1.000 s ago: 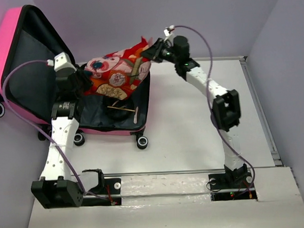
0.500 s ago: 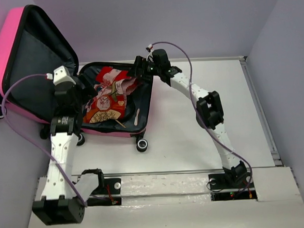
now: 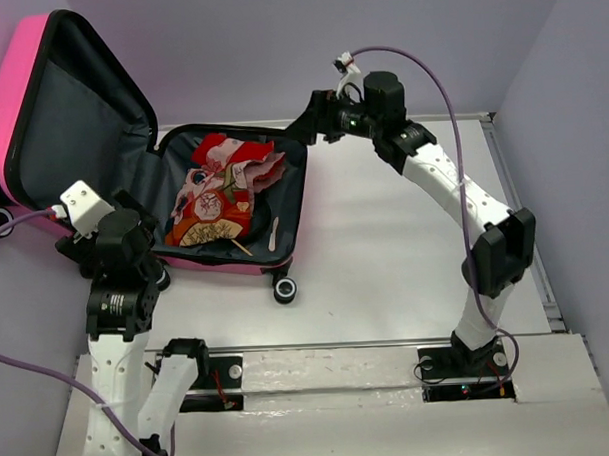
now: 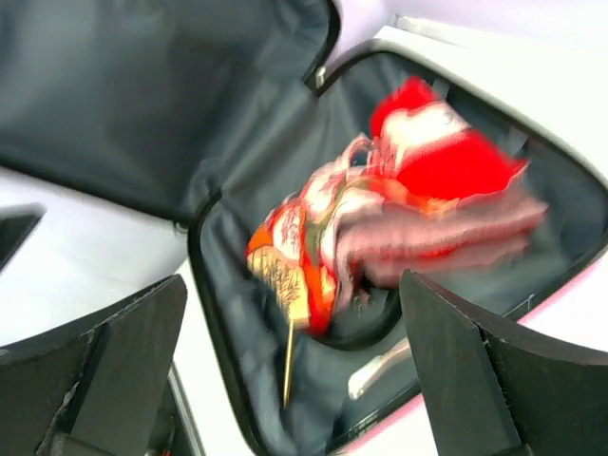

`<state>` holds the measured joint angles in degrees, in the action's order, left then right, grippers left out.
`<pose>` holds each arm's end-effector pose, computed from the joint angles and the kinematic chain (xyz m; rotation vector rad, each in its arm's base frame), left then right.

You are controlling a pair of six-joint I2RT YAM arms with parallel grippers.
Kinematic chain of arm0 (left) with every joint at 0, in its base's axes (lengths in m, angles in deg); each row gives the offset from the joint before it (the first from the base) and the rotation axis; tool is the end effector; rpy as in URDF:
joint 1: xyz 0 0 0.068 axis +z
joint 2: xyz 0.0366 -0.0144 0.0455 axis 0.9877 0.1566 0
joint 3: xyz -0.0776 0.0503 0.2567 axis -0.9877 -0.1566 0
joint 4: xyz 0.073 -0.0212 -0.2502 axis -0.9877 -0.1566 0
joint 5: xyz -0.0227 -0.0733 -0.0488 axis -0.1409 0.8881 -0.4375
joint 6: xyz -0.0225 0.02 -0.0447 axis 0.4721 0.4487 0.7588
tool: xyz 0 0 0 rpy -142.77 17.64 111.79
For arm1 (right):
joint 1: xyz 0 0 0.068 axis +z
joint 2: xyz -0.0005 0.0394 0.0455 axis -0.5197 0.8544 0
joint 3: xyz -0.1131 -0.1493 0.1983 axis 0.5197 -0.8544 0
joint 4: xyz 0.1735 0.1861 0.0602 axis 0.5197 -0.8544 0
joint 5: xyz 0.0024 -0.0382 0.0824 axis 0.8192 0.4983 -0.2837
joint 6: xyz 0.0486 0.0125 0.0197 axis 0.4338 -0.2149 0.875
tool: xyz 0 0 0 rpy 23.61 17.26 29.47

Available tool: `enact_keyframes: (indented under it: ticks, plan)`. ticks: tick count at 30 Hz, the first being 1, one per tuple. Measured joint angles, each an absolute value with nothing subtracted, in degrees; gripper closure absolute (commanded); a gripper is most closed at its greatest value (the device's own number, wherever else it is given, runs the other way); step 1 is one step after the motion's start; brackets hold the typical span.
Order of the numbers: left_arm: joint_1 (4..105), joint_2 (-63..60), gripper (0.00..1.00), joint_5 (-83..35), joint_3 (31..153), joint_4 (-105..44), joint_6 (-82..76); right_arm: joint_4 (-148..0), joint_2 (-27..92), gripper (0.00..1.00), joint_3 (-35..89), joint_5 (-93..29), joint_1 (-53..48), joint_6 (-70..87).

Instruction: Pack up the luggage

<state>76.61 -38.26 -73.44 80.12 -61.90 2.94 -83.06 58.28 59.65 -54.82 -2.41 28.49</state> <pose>0.1186 0.0143 0.4109 -0.7007 1.5277 0.3218 0.3800 0.2306 0.4171 -0.4616 1.7800 1.1558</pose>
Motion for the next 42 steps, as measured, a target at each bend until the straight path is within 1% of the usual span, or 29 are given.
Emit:
enact_keyframes:
  ticks: [2, 3, 4, 7, 9, 10, 11, 13, 14, 15, 17, 18, 19, 20, 23, 27, 29, 32, 33, 34, 35, 36, 37, 39, 42]
  plan:
    - [77.55, -36.76, 0.01, -78.03, 78.89, -62.84, 1.81, -80.78, 53.19, 0.52, 50.23, -55.50, -2.34, 27.66]
    - [78.16, -35.66, 0.01, -79.87, 78.48, -62.93, 1.11, -80.39, 50.28, 0.60, 44.62, -56.09, -2.34, 27.18]
    - [79.29, -34.70, 0.01, -80.88, 78.48, -63.04, 0.82, -79.58, 47.85, 0.61, 39.81, -56.44, -2.32, 27.31]
    - [85.79, -29.54, 0.01, -82.27, 79.05, -62.27, -0.47, -77.33, 41.56, 0.46, 26.87, -56.92, -2.25, 26.99]
    - [90.35, -24.65, 0.01, -83.15, 81.82, -63.15, -0.44, -75.47, 38.37, 0.37, 19.09, -56.87, -2.25, 26.44]
    - [91.91, -22.05, 0.03, -84.31, 84.01, -63.52, -0.38, -75.19, 36.77, 0.35, 15.81, -56.66, -2.25, 26.13]
    - [92.52, -19.93, 0.09, -85.40, 85.58, -63.43, -0.38, -74.95, 35.83, 0.35, 13.60, -56.24, -2.25, 25.81]
    - [92.78, -15.21, 0.17, -87.89, 87.83, -63.32, -0.44, -74.47, 34.76, 0.34, 10.17, -55.61, -2.25, 24.87]
    - [92.74, -14.09, 0.25, -88.90, 87.92, -63.26, -0.55, -74.29, 34.65, 0.33, 9.10, -55.06, -2.25, 24.47]
    - [92.71, -13.37, 0.41, -89.66, 87.92, -63.43, -0.60, -74.07, 34.72, 0.33, 8.29, -54.45, -2.25, 23.90]
    - [92.71, -12.08, 0.55, -91.56, 87.83, -63.08, -1.30, -73.33, 34.89, 0.33, 7.18, -53.68, -2.25, 23.23]
    - [92.71, -11.73, 0.80, -92.44, 87.83, -62.78, -1.93, -72.85, 35.13, 0.33, 6.76, -53.05, -2.25, 22.88]
    - [92.71, -11.58, 0.92, -92.83, 87.83, -62.29, -2.61, -72.72, 35.42, 0.33, 6.69, -52.79, -2.25, 22.75]
    - [92.69, -11.47, 0.94, -92.72, 87.83, -61.77, -2.61, -72.26, 36.12, 0.32, 6.69, -52.26, -2.25, 22.64]
    - [91.51, -11.51, 0.94, -92.77, 87.83, -59.52, -2.17, -71.87, 39.74, 0.32, 8.55, -51.06, -2.25, 23.42]
    - [88.39, -13.06, 0.94, -93.01, 87.20, -55.45, -3.72, -72.43, 50.41, 0.31, 18.48, -47.67, -2.25, 26.37]
    - [84.82, -15.55, 0.94, -94.49, 84.80, -53.57, -4.82, -72.26, 55.35, 0.31, 23.44, -47.02, -2.25, 27.62]
    - [77.96, -18.37, 0.94, -98.86, 81.85, -52.57, -6.43, -71.76, 61.23, 0.35, 28.79, -47.00, -2.25, 29.89]
    - [75.27, -19.14, 0.94, -100.55, 80.86, -52.20, -6.91, -71.58, 62.48, 0.43, 29.62, -47.19, -2.25, 30.64]
    - [72.89, -19.71, 0.94, -102.03, 80.16, -51.93, -7.46, -71.38, 63.55, 0.47, 30.26, -47.91, -2.25, 31.73]
    - [70.70, -20.10, 0.94, -103.15, 79.46, -51.48, -7.88, -71.30, 64.38, 0.54, 30.87, -48.39, -2.23, 32.41]
    - [68.04, -20.69, 0.94, -104.35, 78.74, -51.02, -8.31, -70.99, 65.43, 0.65, 31.83, -48.85, -2.12, 33.00]
    - [64.67, -21.28, 0.94, -105.66, 77.74, -50.49, -8.71, -70.71, 66.30, 0.82, 32.62, -49.38, -1.95, 33.63]
    - [60.93, -21.98, 0.94, -107.30, 76.53, -50.34, -9.25, -70.58, 68.11, 0.92, 34.69, -50.84, -1.49, 35.79]
    - [49.68, -22.16, 0.94, -111.76, 75.31, -50.71, -10.17, -71.06, 68.66, 0.93, 36.03, -49.77, -1.88, 36.93]
